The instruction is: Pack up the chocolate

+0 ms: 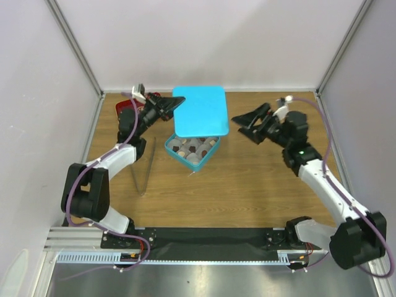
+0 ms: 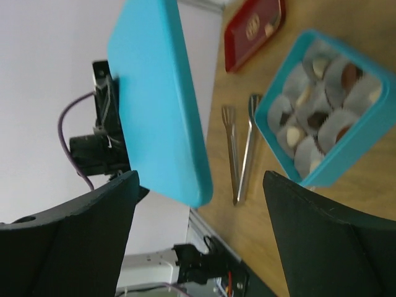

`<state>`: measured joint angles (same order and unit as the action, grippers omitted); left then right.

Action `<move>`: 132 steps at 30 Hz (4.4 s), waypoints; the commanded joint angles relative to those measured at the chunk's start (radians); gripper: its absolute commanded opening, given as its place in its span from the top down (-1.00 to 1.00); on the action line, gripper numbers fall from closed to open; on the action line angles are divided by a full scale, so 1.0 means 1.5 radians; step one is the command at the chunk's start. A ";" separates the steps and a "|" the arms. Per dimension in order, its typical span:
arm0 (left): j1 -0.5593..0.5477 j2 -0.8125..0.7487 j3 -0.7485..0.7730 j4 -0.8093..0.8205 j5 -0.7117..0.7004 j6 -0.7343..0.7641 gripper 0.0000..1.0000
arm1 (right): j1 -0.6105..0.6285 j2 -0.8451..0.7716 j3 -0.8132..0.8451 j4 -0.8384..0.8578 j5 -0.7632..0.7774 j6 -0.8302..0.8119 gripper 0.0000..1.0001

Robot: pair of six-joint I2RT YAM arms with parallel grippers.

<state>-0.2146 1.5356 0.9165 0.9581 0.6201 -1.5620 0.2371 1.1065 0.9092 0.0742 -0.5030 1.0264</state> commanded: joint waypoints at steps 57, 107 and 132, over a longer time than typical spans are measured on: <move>0.166 -0.182 -0.101 -0.521 -0.105 0.444 -0.44 | 0.105 0.588 0.095 0.620 -0.263 0.162 1.00; 0.114 -0.102 -0.126 -0.464 -0.070 0.452 -0.44 | 0.095 0.675 0.086 0.678 -0.245 0.169 1.00; 0.085 -0.054 -0.113 -0.425 -0.050 0.434 -0.43 | 0.089 0.677 0.060 0.691 -0.228 0.163 1.00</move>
<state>-0.0772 1.4471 0.7067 0.2787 0.5320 -0.9161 0.3771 2.1181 0.9943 1.0309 -0.8524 1.2823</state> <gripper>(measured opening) 0.721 0.204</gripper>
